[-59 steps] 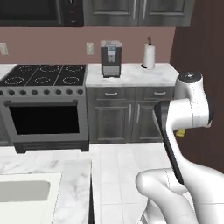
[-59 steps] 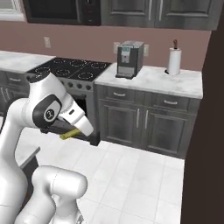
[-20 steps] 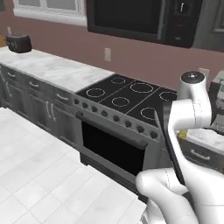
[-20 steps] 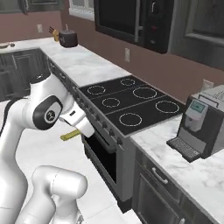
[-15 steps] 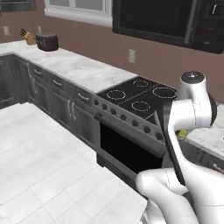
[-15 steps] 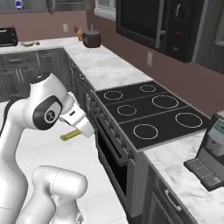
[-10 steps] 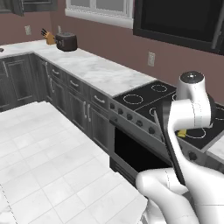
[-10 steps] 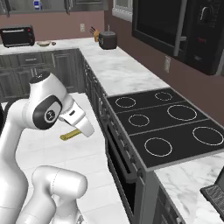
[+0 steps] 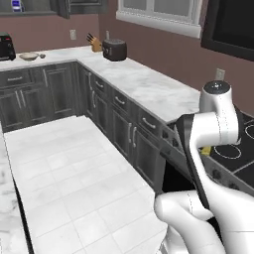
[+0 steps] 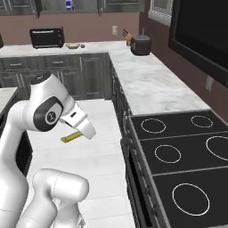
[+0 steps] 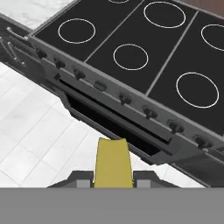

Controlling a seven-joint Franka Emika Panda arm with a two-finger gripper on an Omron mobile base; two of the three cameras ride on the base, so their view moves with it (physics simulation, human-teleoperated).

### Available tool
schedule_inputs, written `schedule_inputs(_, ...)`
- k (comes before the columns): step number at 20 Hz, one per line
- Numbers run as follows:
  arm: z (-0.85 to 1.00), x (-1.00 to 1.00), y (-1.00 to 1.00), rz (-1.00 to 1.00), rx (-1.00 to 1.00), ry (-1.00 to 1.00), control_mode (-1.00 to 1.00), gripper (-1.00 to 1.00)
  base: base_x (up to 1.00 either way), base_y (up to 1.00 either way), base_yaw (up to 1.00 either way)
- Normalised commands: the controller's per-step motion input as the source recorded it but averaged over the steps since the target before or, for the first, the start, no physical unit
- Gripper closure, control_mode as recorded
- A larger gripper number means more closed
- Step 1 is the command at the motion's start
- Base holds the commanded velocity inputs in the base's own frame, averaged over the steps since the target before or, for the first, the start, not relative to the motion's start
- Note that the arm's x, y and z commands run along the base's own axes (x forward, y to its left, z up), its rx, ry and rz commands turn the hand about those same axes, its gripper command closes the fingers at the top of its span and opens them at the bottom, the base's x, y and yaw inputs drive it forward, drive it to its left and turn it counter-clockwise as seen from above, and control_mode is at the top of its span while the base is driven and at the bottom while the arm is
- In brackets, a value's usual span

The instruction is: Pick the egg and butter from the fridge and place them by the bowl for mixing.

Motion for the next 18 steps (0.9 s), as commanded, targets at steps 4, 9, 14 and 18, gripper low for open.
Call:
schedule_inputs(4,0.00,0.00,0.00,0.00,0.00,0.00,1.00,1.00,0.80,0.00,0.33)
schedule_inputs(9,0.00,0.00,0.00,0.00,0.00,0.00,1.00,1.00,0.81,0.00,0.34)
schedule_inputs(14,0.00,0.00,0.00,0.00,0.00,0.00,1.00,1.00,0.88,0.00,0.25)
schedule_inputs(18,0.00,0.00,0.00,0.00,0.00,0.00,1.00,1.00,0.87,-0.01,0.23)
